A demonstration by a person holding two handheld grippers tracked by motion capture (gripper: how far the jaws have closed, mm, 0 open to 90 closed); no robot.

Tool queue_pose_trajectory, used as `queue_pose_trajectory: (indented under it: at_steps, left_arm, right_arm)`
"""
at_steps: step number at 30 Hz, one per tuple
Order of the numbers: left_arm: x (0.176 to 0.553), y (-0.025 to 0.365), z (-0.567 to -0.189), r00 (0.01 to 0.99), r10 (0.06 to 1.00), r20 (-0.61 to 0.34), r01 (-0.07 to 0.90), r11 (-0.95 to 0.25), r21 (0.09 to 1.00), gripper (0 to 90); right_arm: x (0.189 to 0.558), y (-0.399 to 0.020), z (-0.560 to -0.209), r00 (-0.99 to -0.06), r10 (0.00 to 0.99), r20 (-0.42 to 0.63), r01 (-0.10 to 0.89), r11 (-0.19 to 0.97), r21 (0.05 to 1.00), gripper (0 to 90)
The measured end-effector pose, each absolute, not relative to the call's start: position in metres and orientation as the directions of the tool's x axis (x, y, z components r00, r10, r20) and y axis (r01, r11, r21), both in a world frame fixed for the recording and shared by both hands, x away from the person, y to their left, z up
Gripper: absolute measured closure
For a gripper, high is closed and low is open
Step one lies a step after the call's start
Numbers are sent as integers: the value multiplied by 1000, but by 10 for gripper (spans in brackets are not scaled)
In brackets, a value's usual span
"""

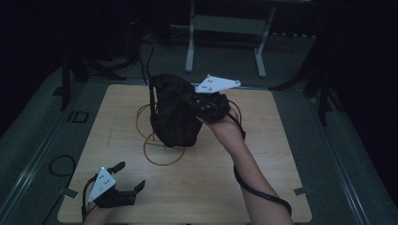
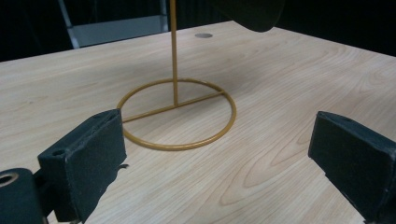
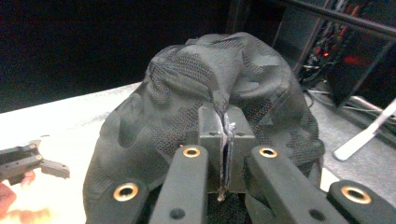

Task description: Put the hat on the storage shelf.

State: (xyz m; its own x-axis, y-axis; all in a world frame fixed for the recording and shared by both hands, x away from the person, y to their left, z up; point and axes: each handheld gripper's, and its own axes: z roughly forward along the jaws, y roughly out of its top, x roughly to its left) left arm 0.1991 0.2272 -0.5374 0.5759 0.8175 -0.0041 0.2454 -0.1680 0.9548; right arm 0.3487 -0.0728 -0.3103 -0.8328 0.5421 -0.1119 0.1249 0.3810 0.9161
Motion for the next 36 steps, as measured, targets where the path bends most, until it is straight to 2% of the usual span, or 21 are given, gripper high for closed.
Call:
queue_pose_trajectory:
  at_steps: [3, 9, 18, 22, 24, 27, 36]
  left_arm:
    - [200, 231, -540, 566, 824, -29, 257, -143, 956, 44]
    - [198, 233, -540, 541, 841, 0, 234, -151, 960, 44]
    - [199, 233, -544, 551, 834, -11, 248, -152, 957, 44]
    - [198, 231, -545, 562, 827, -11, 251, -158, 955, 44]
    - [198, 230, -546, 568, 823, -14, 251, -157, 955, 45]
    - [198, 229, -547, 574, 818, -24, 257, -152, 954, 44]
    - [199, 228, -547, 582, 813, -30, 263, -153, 953, 45]
  right_arm:
    - [355, -61, -315, -845, 528, -84, 147, 380, 913, 878]
    - [362, -43, -325, -859, 508, -63, 170, 399, 901, 876]
    - [368, -26, -337, -867, 495, -57, 185, 425, 886, 853]
    - [368, -22, -342, -878, 476, -46, 177, 412, 894, 734]
    - [367, -19, -343, -879, 471, -69, 155, 420, 894, 637]
    - [366, -15, -343, -879, 467, -100, 137, 447, 884, 558]
    - [364, -18, -337, -883, 460, -97, 134, 445, 885, 440]
